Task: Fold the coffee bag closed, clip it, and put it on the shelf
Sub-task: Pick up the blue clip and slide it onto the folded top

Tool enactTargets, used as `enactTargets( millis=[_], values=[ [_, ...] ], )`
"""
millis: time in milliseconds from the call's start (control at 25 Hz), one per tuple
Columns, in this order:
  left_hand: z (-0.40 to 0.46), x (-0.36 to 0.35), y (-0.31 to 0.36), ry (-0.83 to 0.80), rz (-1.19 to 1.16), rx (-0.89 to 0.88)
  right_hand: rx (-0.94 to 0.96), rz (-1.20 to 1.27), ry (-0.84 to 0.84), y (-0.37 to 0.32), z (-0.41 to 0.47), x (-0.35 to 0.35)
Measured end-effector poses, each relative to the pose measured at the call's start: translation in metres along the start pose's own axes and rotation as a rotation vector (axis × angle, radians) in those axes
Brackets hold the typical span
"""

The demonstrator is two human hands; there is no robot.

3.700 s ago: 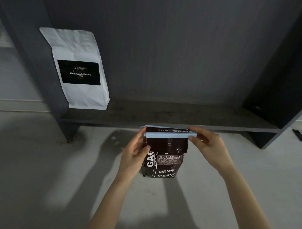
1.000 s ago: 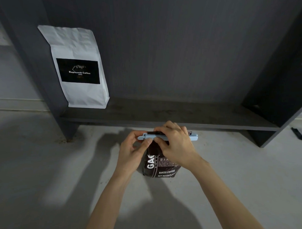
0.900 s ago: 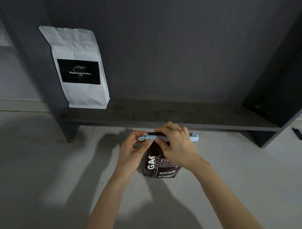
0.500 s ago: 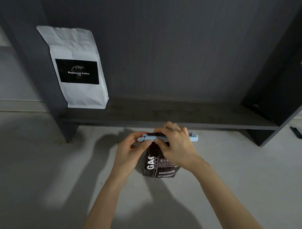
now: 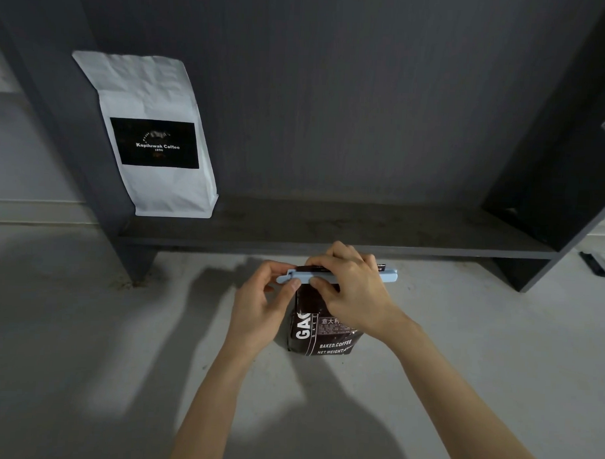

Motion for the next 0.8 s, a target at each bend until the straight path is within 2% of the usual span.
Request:
enactTargets(
  millis=[360,680,800],
  values=[
    [-0.002,-0.001,0.002,0.071,0.022,-0.015,0.021,-0.032,0.040,0.000,-0.002,-0.003],
    [-0.003,-0.005,0.001,-0.007,-0.151,0.039,0.042,-0.028,0.039,0.009,-0.002,0.004],
    [-0.005,-0.006,-0.004,-0.087,-0.137,0.035,-0.010,0.094,0.133,0.022,-0.008,0.030]
  ],
)
Point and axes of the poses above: each hand's wrist, its own z-axis towards the middle knuckle, its own x-axis out of the back of the hand, y = z × x, the point moved 6 cm from there along z, towards the middle knuckle, and after that the axes turned 3 degrees about y, right-handed, at the moved point
